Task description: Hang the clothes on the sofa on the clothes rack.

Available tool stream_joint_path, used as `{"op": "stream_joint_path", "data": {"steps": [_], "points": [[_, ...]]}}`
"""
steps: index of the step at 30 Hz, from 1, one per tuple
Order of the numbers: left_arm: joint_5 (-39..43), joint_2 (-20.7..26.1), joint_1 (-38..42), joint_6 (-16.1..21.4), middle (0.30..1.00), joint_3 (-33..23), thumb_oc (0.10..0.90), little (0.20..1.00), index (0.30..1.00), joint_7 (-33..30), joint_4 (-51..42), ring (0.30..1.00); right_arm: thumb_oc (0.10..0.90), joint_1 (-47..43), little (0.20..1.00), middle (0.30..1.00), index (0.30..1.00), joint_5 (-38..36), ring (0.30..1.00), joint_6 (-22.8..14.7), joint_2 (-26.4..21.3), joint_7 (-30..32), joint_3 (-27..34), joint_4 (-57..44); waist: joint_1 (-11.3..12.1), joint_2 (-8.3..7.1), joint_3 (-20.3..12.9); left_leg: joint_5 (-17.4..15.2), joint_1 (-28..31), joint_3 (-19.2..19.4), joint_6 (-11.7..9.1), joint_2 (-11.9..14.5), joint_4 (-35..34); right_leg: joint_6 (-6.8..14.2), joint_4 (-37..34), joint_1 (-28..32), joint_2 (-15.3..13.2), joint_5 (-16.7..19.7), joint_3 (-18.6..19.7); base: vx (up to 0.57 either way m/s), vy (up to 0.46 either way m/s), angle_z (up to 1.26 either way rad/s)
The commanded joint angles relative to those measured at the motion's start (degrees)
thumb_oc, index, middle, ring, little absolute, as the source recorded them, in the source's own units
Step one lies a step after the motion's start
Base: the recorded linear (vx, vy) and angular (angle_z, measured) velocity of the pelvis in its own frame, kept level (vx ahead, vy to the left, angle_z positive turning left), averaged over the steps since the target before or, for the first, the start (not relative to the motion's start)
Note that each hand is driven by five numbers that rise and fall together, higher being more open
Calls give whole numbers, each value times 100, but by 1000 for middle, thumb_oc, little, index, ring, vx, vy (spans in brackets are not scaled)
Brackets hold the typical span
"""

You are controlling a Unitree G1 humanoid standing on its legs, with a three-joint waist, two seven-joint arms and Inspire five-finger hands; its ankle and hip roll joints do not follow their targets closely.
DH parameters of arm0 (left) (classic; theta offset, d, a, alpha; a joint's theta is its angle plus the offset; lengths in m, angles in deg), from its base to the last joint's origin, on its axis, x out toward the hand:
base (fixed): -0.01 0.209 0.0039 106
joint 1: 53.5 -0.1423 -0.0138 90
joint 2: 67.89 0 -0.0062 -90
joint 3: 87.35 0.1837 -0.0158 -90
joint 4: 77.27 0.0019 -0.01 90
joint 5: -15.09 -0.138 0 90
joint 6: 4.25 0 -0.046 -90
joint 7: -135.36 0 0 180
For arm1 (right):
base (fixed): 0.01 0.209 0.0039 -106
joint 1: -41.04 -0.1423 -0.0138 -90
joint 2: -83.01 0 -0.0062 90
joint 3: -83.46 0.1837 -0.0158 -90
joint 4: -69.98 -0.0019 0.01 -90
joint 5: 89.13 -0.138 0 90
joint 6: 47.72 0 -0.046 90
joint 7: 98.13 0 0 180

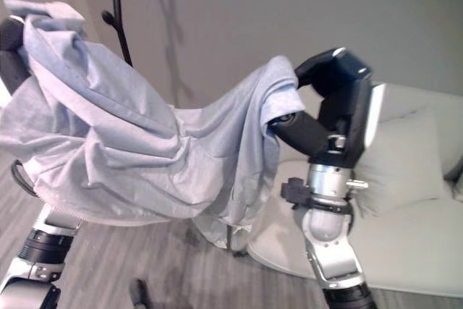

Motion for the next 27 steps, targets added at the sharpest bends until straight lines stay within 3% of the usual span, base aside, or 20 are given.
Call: {"op": "stream_joint_path", "data": {"steps": [1,4,6,8,9,11,12,15,20,21,26,27], "points": [[-494,484,740,33,300,-328,400,300,300,-377,-493,300,400,-667,300,300,300,777,300,-73,-165,237,272,-264,208,72,-492,-548,445,121,-245,-135,-59,229,919,-311,-407,755,-237,308,352,-4],[-879,691,767,-67,300,-547,400,300,300,-637,-914,300,400,-1049,300,300,300,1397,300,83,-129,556,313,-292,193,226,-403,-871,717,280,106,-437,-59,257,2118,-862,-712,1357,-275,215,365,-2],[-960,747,735,-146,300,-657,400,300,300,-677,-1039,300,400,-1140,300,300,300,1475,300,60,9,770,288,-253,209,283,-381,-1103,893,264,142,-524,-59,337,2562,-1178,-796,1342,-395,171,258,-5],[-947,662,765,-129,300,-695,400,300,300,-651,-985,300,400,-1081,300,300,300,1594,300,120,53,869,351,-293,116,336,-338,-1091,957,267,140,-516,-59,152,2459,-1461,-412,899,-392,72,32,-14],[-907,611,815,-154,300,-683,400,300,300,-608,-885,300,400,-1071,300,300,300,1773,300,184,5,1014,497,-313,49,384,-332,-1100,1004,194,86,-501,-59,43,2004,-1503,-11,361,-329,127,-66,9],[-857,607,902,-216,300,-637,400,300,300,-564,-739,300,400,-1112,300,300,300,1930,300,280,-46,1134,565,-284,23,385,-336,-1133,1074,184,46,-489,-59,24,1427,-1416,178,306,-302,135,-78,25],[-824,571,1033,-233,300,-525,400,300,300,-503,-500,300,400,-1199,300,300,300,2391,300,508,-183,1381,637,-154,-7,348,-349,-1160,1134,148,30,-505,-59,20,769,-1316,365,369,-146,134,-88,29],[-798,587,1085,-229,300,-521,400,300,300,-446,-196,300,400,-1390,300,300,300,2734,300,784,-438,1602,840,47,-62,298,-395,-1210,1289,185,36,-506,-59,57,701,-1323,465,479,95,120,-78,30],[-658,719,1467,-318,300,-282,400,300,300,-234,274,300,400,-1706,300,300,300,3062,300,1042,-854,1765,964,305,-22,199,-567,-1212,1361,163,-44,-483,-59,50,181,-978,516,577,-85,149,-150,2],[-698,947,1666,-310,300,-157,400,300,300,-159,518,300,400,-1923,300,300,300,3535,300,1299,-1354,1878,996,545,-16,156,-637,-1213,1413,120,-101,-447,-59,42,-14,-824,543,608,-124,150,-221,12],[-570,1222,2139,-431,300,98,400,300,300,-118,1116,300,400,-2358,300,300,300,3906,300,1458,-1963,1975,798,1012,-65,124,-650,-1179,1572,158,-202,-350,-59,-6,-178,-663,630,584,-104,118,-155,2],[-598,1512,2380,-498,300,256,400,300,300,-89,1478,300,400,-2506,300,300,300,4036,300,1458,-2238,1949,638,1229,-67,93,-614,-1205,1554,171,-247,-302,168,-64,-162,-600,658,513,-60,86,-162,-9]]}}
